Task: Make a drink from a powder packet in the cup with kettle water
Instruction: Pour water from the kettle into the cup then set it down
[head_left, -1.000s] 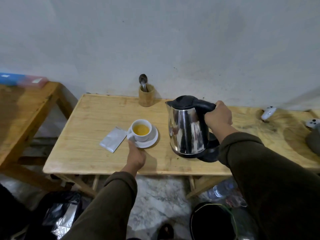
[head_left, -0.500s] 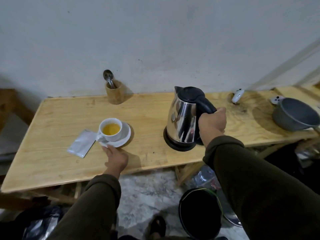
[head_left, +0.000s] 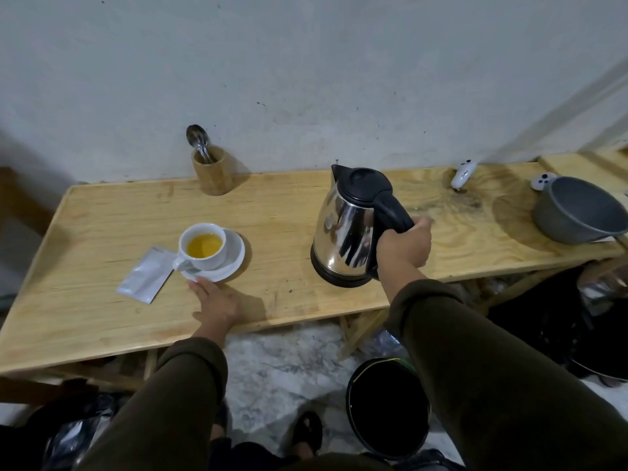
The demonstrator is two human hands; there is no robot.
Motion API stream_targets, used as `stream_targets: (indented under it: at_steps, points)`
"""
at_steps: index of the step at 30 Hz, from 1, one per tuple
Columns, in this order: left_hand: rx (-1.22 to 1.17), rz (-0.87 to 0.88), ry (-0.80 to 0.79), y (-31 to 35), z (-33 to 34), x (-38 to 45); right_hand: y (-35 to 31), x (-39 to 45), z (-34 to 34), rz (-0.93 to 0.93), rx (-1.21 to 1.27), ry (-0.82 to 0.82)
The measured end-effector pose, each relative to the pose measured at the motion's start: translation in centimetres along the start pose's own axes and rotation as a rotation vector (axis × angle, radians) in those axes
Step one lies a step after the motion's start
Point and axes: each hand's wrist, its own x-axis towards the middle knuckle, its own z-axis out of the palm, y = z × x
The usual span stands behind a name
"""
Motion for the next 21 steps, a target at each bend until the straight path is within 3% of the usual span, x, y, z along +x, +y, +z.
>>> stream_targets:
  at_steps: [8, 13, 21]
  points:
    - [0.028, 0.032, -0.03, -0.8, -0.5, 0.3, 1.2, -0.2, 0.4, 0.006, 0.038, 0.019]
    - [0.067, 0.066, -0.075, -1.4, -1.8, 1.0, 1.3, -0.9, 0.7, 0.105, 0.112, 0.101]
    - [0.11, 0.122, -0.128, -2.1, -4.6, -0.1, 1.2, -4.9, 0.7, 0.279, 0.079, 0.076]
